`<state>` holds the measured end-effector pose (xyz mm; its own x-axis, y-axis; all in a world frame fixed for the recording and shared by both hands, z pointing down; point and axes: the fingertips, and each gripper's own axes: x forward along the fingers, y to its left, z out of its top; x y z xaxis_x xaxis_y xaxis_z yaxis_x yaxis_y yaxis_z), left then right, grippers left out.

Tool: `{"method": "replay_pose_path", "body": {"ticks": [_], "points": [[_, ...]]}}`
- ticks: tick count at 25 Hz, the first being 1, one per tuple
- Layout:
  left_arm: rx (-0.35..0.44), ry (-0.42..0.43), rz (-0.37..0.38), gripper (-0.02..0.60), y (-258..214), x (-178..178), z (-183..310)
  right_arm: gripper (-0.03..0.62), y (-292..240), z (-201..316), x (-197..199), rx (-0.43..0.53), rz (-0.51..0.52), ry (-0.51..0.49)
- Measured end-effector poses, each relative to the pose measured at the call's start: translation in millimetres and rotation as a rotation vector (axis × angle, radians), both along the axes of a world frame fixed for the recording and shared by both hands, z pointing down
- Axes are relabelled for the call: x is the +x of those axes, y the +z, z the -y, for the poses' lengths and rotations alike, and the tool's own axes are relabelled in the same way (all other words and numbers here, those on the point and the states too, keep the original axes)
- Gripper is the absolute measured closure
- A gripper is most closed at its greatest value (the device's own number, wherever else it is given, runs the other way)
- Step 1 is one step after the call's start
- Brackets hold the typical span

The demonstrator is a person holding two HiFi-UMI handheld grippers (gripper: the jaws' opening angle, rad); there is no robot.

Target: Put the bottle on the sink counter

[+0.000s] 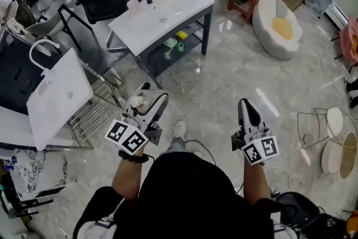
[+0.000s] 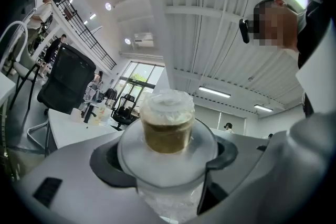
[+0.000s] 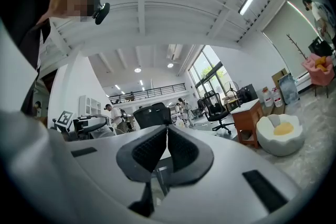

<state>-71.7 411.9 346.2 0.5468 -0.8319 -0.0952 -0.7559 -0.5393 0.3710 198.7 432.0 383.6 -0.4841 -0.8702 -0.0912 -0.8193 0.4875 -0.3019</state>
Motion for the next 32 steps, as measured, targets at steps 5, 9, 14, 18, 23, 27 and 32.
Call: {"method": "replay_pose_path", "body": {"ticks": [5, 9, 14, 18, 23, 27, 32], "points": [[0.022, 0.040, -0.010, 0.227, 3, -5, 52, 0.562, -6, 41, -3, 0.013, -0.047, 0.044], [0.056, 0.082, -0.037, 0.227, -6, -15, 93, 0.562, -17, 88, -15, 0.021, -0.052, 0.086], [0.062, 0.096, -0.068, 0.227, -7, -41, 149, 0.562, -30, 144, -56, 0.037, -0.065, 0.082], [0.042, 0.124, -0.073, 0.227, -2, -62, 180, 0.562, -29, 171, -77, 0.022, -0.081, 0.089], [0.008, 0.121, -0.091, 0.227, 16, -78, 214, 0.562, -12, 200, -90, -0.027, -0.117, 0.093], [-0.011, 0.119, -0.102, 0.227, 24, -81, 236, 0.562, -12, 230, -94, -0.028, -0.139, 0.077], [-0.004, 0.105, -0.085, 0.227, 21, -75, 264, 0.562, -14, 270, -93, 0.001, -0.136, 0.043]]}}
